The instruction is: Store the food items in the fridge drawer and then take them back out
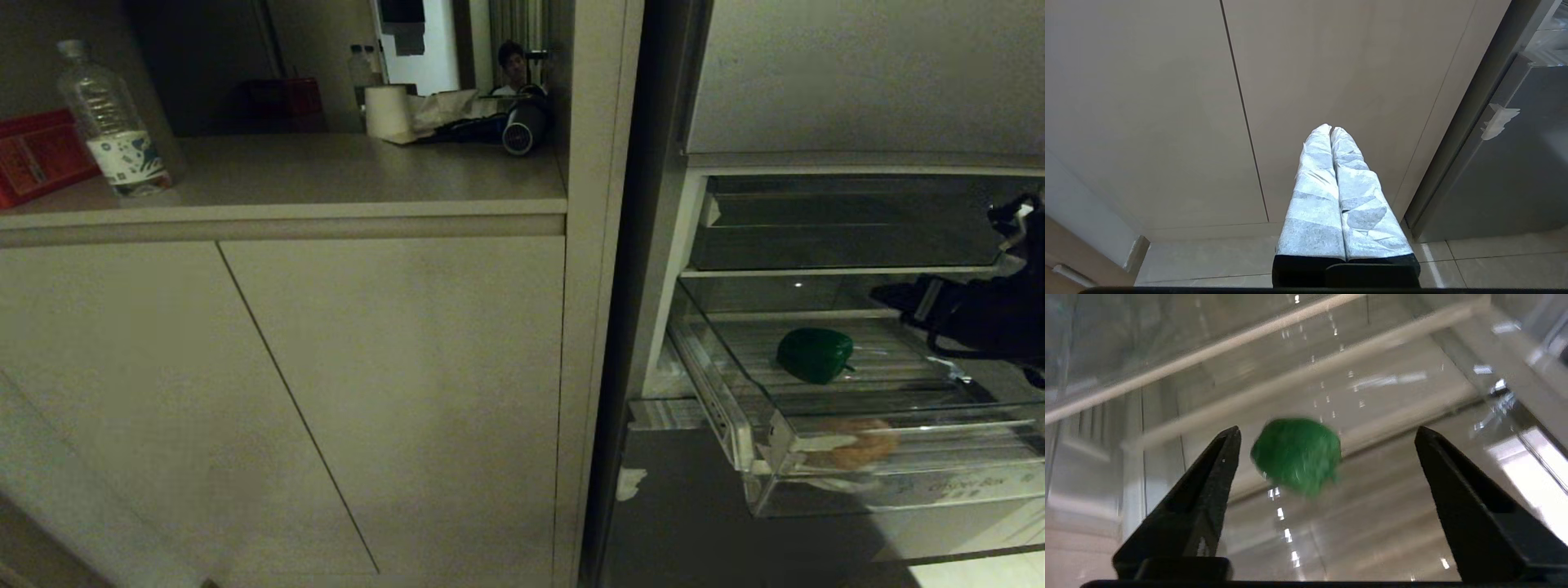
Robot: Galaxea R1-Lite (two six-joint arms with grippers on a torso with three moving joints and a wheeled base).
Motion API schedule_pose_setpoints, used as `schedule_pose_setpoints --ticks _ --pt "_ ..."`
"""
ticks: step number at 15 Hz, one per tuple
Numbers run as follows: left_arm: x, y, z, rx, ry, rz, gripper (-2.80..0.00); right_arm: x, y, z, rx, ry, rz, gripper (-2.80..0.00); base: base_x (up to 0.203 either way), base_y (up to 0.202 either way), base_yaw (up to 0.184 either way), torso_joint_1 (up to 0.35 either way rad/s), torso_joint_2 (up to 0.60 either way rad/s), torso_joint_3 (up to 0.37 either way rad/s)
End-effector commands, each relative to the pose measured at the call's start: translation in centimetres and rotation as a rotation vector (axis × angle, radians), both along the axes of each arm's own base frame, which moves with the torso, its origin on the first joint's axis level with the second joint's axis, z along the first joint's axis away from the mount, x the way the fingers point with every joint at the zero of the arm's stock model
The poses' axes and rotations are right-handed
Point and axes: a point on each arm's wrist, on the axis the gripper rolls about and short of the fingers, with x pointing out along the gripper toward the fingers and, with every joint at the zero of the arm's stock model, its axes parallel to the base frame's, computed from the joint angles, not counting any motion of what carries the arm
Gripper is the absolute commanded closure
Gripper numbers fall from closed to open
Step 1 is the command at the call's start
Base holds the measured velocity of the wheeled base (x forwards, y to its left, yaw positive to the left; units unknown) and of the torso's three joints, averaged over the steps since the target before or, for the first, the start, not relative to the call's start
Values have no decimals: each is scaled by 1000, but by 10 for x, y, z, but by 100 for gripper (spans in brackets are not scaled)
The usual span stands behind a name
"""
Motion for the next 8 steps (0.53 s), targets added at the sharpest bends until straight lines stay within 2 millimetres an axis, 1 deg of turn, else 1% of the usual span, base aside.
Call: schedule_pose_setpoints --ticks 1,2,3,4,5,6,8 --pt "0 0 0 0 1 0 0 -4 -1 3 -3 -18 -5 -280 0 0 0 0 0 0" --pt "0 0 0 0 1 1 0 -18 1 11 -9 -44 -3 -280 0 0 0 0 0 0" --pt "0 0 0 0 1 1 0 -36 3 18 -20 -70 1 -280 0 0 0 0 0 0" --pt "0 0 0 0 1 0 0 -59 7 19 -38 -81 8 -280 0 0 0 0 0 0" --pt "0 0 0 0 1 0 0 -82 9 13 -54 -76 15 -280 0 0 0 0 0 0" --pt "0 0 0 0 1 0 0 -104 12 7 -65 -76 20 0 0 0 0 0 0 0" --pt "0 0 0 0 1 0 0 -147 18 -2 -83 -111 23 0 0 0 0 0 0 0"
